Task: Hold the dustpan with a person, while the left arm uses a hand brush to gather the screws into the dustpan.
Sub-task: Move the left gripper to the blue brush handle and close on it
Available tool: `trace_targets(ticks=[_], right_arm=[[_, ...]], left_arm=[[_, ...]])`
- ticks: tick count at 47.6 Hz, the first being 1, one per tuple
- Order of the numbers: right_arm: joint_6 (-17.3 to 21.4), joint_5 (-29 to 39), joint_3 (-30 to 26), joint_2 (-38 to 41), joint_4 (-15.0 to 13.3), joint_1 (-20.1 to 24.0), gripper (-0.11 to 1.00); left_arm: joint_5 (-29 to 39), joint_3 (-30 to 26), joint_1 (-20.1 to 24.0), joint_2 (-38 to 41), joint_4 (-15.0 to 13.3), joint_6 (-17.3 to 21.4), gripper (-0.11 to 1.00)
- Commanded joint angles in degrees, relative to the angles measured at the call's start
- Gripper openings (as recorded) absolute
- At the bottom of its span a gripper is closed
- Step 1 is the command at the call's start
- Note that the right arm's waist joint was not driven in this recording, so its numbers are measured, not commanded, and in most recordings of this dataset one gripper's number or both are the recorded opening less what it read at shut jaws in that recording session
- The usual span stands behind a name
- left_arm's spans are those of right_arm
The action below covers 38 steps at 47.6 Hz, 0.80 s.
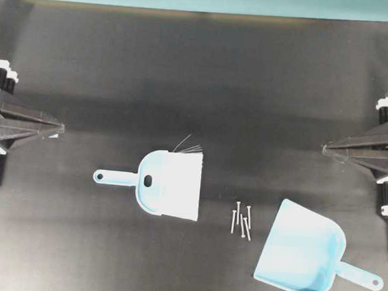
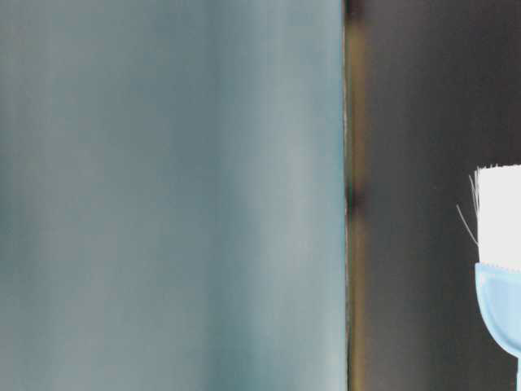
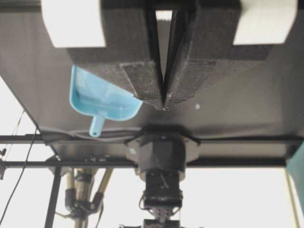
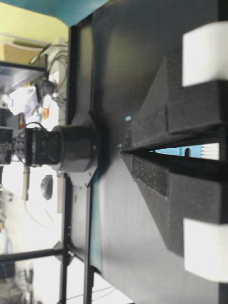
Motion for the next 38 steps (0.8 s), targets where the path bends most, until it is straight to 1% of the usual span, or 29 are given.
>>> trace_targets(ticks=[1, 3, 5, 7, 11, 16, 20, 24, 29, 32, 38], right_arm=[[0.26, -0.35, -1.14, 0.18, 0.18, 0.0, 0.04], [0.26, 1.14, -1.14, -0.44, 0.18, 0.0, 0.03], [0.26, 3.34, -1.05, -1.05, 0.18, 0.0, 0.0], [0.26, 6.06, -1.05, -1.85, 0.18, 0.0, 0.0], [0.88, 12.39, -1.05, -3.69, 0.26, 0.0, 0.0], [0.97, 18.19, -0.88, -5.98, 0.26, 0.0, 0.0], [0.97, 21.53, -0.53, -7.91, 0.26, 0.0, 0.0], [0.97, 23.64, 0.09, -10.46, 0.26, 0.0, 0.0], [0.97, 23.91, 1.32, -12.92, 0.26, 0.0, 0.0], [0.97, 23.99, 2.11, -14.06, 0.26, 0.0, 0.0], [1.05, 23.91, 3.43, -15.29, 0.26, 0.0, 0.0]], left_arm=[[7.29, -3.52, -4.39, 2.2, 2.55, -0.53, 0.05], [11.95, -4.83, -5.01, 3.08, 2.55, -0.53, 0.04], [15.91, -5.8, -5.45, 4.39, 2.55, -0.53, 0.0], [18.72, -6.5, -5.63, 5.98, 2.55, -0.53, 0.0], [19.95, -6.5, -5.89, 9.76, 2.55, -0.88, 0.0], [19.42, -5.98, -5.71, 15.03, 2.55, -2.29, 0.0], [16.44, -5.1, -5.45, 19.16, 2.55, -3.96, 0.0], [9.14, -3.43, -3.96, 22.85, 2.55, -7.29, 0.0], [1.85, -0.88, -1.41, 26.46, 2.55, -10.99, 0.0], [-1.41, 0.62, -0.62, 28.21, 2.55, -11.34, 0.0], [-6.86, 3.25, -0.53, 30.41, 2.55, -11.25, 0.0]])
